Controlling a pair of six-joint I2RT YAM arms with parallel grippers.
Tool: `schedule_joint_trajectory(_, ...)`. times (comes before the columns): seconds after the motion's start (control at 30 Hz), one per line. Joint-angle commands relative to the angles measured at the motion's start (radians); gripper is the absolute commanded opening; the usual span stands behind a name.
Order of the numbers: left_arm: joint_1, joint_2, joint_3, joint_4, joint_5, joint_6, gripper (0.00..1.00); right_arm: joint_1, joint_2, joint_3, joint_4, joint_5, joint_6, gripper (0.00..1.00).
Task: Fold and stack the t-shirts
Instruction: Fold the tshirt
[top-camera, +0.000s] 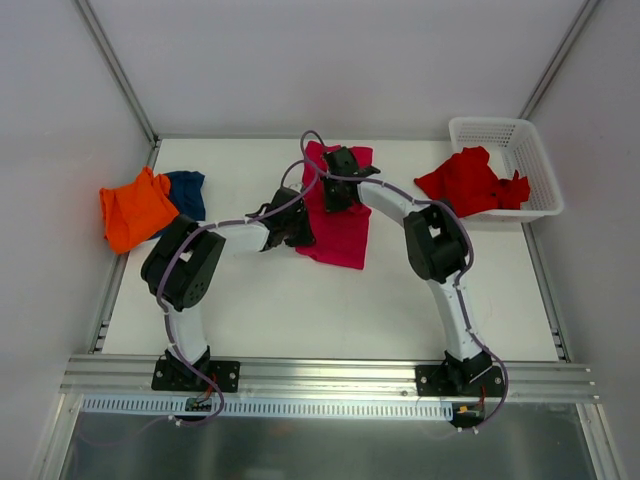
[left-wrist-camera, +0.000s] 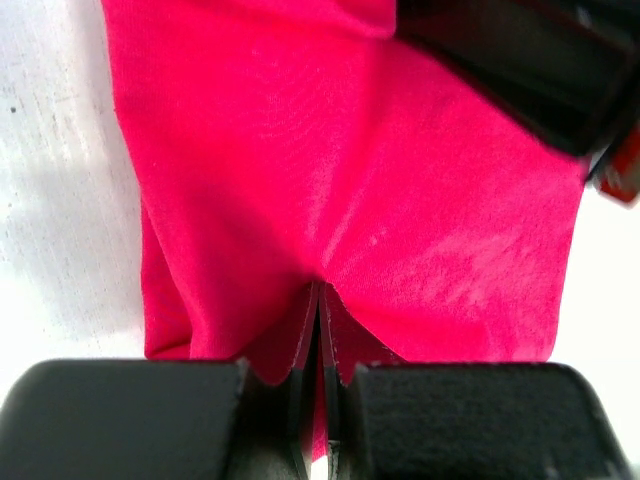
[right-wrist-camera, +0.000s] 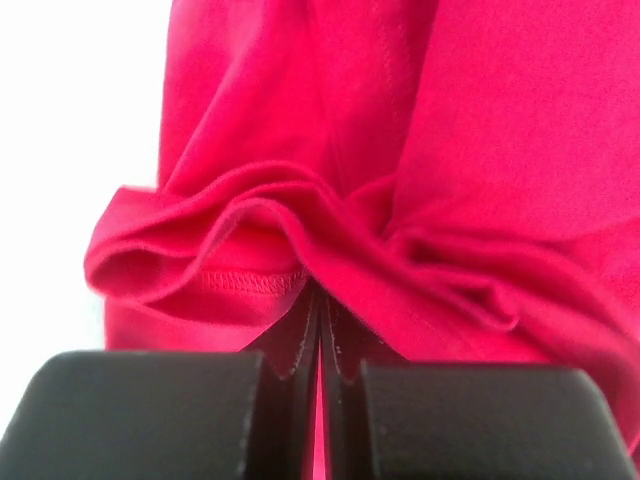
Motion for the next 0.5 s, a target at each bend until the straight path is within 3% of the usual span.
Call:
schedule_joint_trajectory(0.0, -0.003, -0.046, -0.031, -0.064, 0.008, 0.001, 0.0, -0.012, 0.034, 0.116, -0.063, 0.08, -0.008, 0.0)
schedule_joint_trajectory(0.33, -0.003, -0.172, -0.091, -0.082, -0.003, -0.012, 0.0, -0.137, 0.098, 0.469, -0.21, 0.297, -0.093, 0.01)
schedule_joint_trajectory(0.47, -0.001, -0.229, -0.1, -0.105, -0.003, -0.012, 0.0, -0.202, 0.004, 0.492, -0.227, 0.312, -0.118, 0.01)
